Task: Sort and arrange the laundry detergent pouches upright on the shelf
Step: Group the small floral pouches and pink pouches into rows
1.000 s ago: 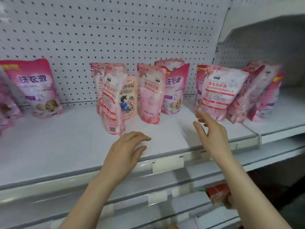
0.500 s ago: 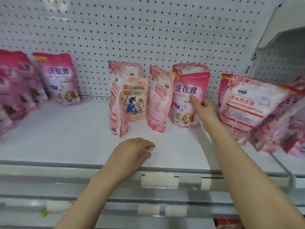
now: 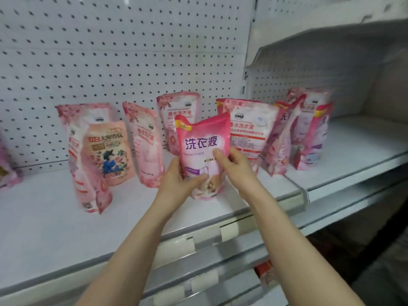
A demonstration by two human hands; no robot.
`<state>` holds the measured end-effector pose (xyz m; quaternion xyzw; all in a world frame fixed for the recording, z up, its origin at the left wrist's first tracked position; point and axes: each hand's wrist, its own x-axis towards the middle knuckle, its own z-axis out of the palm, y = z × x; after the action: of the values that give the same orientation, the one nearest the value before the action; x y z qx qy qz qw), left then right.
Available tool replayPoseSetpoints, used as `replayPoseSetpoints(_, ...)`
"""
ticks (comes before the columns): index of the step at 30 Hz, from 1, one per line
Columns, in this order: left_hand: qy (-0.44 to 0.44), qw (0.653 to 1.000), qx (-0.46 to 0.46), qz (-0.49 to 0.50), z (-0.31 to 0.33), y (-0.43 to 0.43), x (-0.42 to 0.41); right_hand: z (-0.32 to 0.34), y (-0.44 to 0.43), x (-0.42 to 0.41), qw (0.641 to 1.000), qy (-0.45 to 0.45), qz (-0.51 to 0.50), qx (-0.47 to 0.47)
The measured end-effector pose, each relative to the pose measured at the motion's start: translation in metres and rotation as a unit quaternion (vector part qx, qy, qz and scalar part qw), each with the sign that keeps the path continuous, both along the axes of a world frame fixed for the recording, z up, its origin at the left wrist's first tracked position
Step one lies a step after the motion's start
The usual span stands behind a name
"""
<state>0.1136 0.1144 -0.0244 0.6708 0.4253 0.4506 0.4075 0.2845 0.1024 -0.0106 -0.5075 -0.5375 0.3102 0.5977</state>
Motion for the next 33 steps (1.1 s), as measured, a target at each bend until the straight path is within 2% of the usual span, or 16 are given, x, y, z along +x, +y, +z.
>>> replayPoseSetpoints(4,-0.035,0.999,0.016,0.014,0.002,0.010,0.013,-0.003,-0.016,0.016,0.998,-0.048,-0.040,0.020)
replayPoseSetpoints(7,-0.035,0.999,0.022,0.014,0.001,0.008,0.019,-0.006,-0.032,0.046,0.983,-0.066,-0.155,0.078)
replayPoseSetpoints(9,-0.035,0.999,0.027,0.027,0.001,0.004,0.023,-0.006,-0.037,0.077,0.959,-0.043,-0.258,0.111)
replayPoseSetpoints(11,-0.040,0.998,0.032,0.043,0.000,-0.002,0.026,-0.007,-0.034,0.117,0.919,-0.020,-0.371,0.130)
replayPoseSetpoints(13,-0.062,0.995,0.030,0.068,-0.002,-0.006,0.030,-0.010,-0.024,0.161,0.893,-0.004,-0.435,0.121)
replayPoseSetpoints(14,-0.073,0.994,0.029,0.081,-0.004,-0.009,0.033,-0.010,-0.018,0.183,0.891,0.003,-0.443,0.101)
replayPoseSetpoints(17,-0.109,0.989,0.034,0.094,-0.006,-0.016,0.044,-0.008,-0.004,0.245,0.922,-0.011,-0.387,0.009)
replayPoseSetpoints(22,-0.131,0.980,0.041,0.145,-0.011,-0.022,0.064,0.004,0.015,0.293,0.981,-0.010,-0.185,-0.055)
replayPoseSetpoints(29,-0.156,0.962,0.044,0.221,-0.008,-0.030,0.087,0.001,0.024,0.295,0.993,0.024,-0.086,-0.081)
replayPoseSetpoints(33,-0.213,0.945,0.036,0.248,0.002,-0.034,0.100,0.003,0.019,0.287,0.990,0.077,-0.106,-0.049)
